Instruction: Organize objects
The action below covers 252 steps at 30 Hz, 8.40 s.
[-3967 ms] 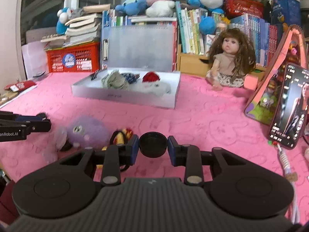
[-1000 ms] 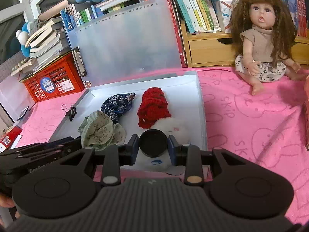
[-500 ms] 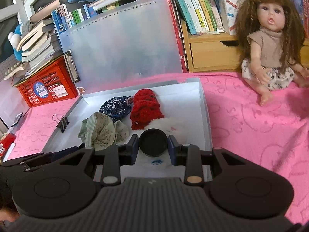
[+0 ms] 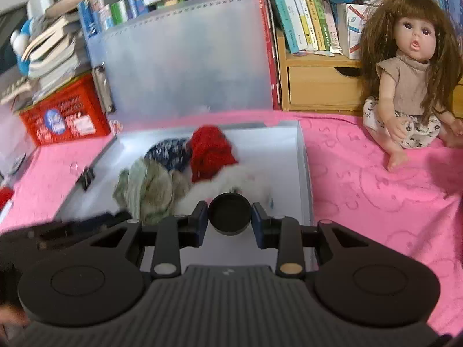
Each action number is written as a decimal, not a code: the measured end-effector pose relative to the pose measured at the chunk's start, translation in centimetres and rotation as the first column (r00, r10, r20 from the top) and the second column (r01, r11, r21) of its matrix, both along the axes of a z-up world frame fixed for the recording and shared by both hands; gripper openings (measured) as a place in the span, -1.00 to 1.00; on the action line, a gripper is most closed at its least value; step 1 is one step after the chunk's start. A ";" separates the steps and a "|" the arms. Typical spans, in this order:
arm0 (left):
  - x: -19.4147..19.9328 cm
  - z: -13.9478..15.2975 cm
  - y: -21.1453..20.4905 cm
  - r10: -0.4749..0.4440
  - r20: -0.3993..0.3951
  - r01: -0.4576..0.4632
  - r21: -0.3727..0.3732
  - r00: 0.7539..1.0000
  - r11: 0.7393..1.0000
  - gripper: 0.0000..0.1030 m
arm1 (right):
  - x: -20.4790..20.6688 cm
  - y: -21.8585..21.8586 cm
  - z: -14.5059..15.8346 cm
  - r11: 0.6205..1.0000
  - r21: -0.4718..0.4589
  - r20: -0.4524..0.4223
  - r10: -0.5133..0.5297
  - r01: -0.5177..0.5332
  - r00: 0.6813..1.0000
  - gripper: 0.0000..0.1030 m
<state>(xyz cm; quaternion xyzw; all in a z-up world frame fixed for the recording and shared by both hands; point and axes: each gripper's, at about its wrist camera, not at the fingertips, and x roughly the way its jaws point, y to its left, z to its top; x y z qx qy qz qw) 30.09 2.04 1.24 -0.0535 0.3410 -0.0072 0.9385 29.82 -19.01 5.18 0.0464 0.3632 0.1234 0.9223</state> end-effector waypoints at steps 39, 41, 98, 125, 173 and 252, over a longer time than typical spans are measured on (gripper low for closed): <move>-4.5 3.6 0.6 -0.017 0.100 0.017 0.003 0.995 1.000 0.46 | -2.8 -0.9 0.8 1.000 0.011 0.068 0.022 -0.022 0.997 0.66; -5.4 3.9 0.4 -0.034 0.112 0.033 0.011 0.993 0.999 0.50 | -3.6 -1.0 1.2 0.999 0.016 0.080 0.032 -0.033 0.996 0.67; -26.5 3.5 -1.1 -0.271 0.134 0.274 0.001 0.953 0.962 0.64 | -22.0 -3.6 -0.9 0.979 -0.002 0.174 0.200 -0.203 0.964 0.78; -28.0 0.9 -2.3 -0.319 0.069 0.322 -0.039 0.945 0.946 0.08 | -23.5 -2.3 -3.2 0.975 -0.019 0.140 0.221 -0.220 0.965 0.77; -28.8 1.3 -2.5 -0.241 0.140 0.247 -0.026 0.961 0.969 -0.62 | -24.4 -2.4 -2.9 0.986 0.053 0.142 0.152 -0.161 0.978 -0.60; -10.0 6.5 2.6 -0.038 0.126 0.048 -0.078 0.991 0.996 -0.65 | -10.5 -4.1 2.9 0.990 0.142 0.150 -0.031 0.010 0.988 -0.51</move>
